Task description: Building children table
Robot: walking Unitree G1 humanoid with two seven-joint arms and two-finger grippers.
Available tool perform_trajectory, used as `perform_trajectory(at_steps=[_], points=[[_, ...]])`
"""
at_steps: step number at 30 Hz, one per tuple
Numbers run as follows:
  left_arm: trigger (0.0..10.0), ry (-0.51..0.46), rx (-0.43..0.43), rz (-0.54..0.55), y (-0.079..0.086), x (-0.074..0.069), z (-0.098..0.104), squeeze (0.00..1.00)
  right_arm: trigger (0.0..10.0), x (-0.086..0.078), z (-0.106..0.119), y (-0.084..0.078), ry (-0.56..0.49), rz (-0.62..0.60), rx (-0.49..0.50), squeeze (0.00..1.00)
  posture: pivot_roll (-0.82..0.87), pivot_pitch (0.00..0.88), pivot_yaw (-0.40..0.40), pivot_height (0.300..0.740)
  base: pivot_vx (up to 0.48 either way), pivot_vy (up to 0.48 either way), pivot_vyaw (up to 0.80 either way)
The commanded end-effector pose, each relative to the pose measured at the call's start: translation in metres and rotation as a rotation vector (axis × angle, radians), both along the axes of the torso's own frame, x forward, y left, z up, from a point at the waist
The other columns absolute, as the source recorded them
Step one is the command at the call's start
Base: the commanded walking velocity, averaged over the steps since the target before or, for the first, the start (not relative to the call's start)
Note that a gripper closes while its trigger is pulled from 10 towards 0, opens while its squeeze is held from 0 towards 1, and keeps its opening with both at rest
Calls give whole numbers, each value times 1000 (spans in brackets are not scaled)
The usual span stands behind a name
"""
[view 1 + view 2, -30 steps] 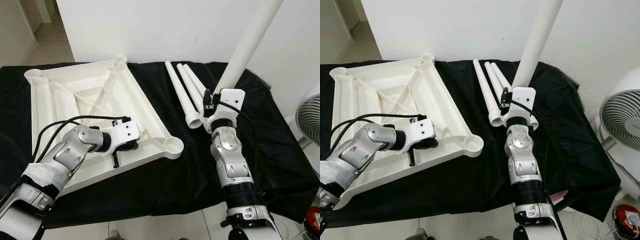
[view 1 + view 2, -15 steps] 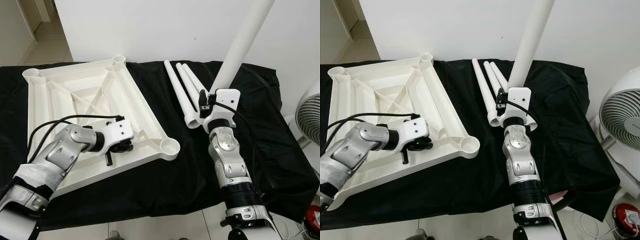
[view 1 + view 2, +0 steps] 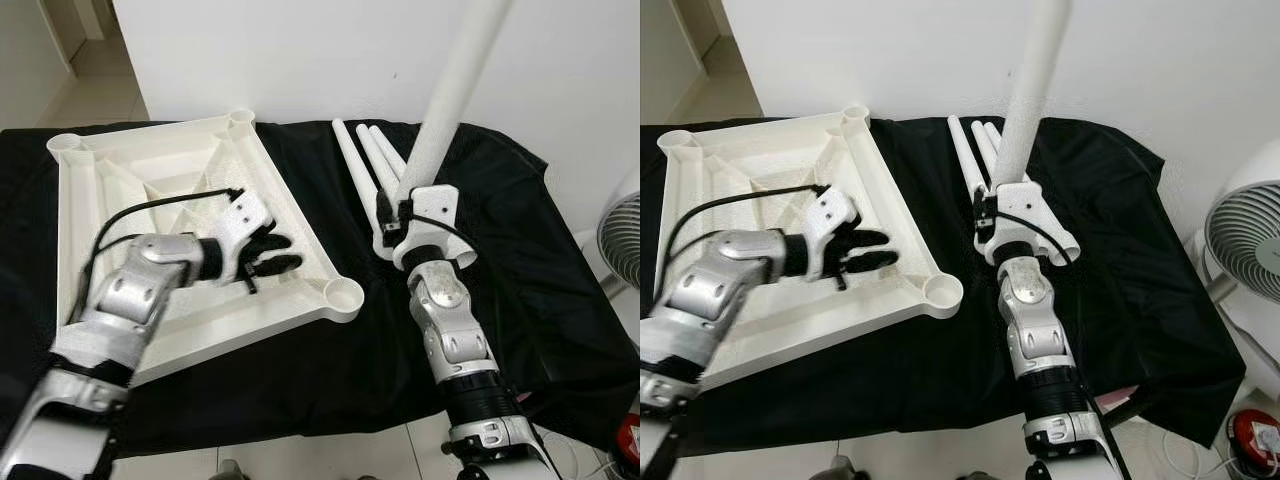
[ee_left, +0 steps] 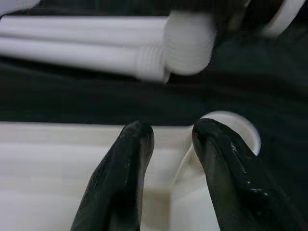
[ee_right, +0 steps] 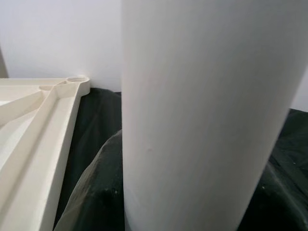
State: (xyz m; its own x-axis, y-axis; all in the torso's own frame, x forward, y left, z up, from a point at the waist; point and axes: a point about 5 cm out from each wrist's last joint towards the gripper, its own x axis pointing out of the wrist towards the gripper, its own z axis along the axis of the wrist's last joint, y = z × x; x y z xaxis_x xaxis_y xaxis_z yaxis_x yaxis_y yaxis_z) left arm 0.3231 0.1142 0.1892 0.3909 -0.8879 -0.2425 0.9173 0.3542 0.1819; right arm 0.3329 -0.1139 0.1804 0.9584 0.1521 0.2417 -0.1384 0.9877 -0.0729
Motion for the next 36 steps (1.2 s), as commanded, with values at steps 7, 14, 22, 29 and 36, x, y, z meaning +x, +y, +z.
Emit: perform_trajectory(at_steps=[7, 14, 22, 29, 36], points=[[10000, -77, -139, 302, 3, 11, 2, 0, 10000, -4, 5, 7, -37, 54, -28, 0, 13, 22, -44, 740, 0, 0, 0], [10000, -144, -273, 367, -5, 6, 7, 0, 10000, -14, 3, 13, -72, 143, -37, 0, 18, 11, -47, 740, 0, 0, 0], [10000, -154, -289, 359, -4, -15, -12, 0, 10000, -27, -5, 13, -72, 221, -17, 0, 27, 0, -56, 740, 0, 0, 0], [10000, -137, -273, 271, -3, -39, -27, 0, 10000, -36, -11, 14, -65, 266, -2, 0, 32, 0, -61, 740, 0, 0, 0], [10000, -131, -249, 199, -8, -60, -34, 0, 10000, -42, -17, 17, -49, 316, 23, 0, 37, 0, -64, 740, 0, 0, 0]])
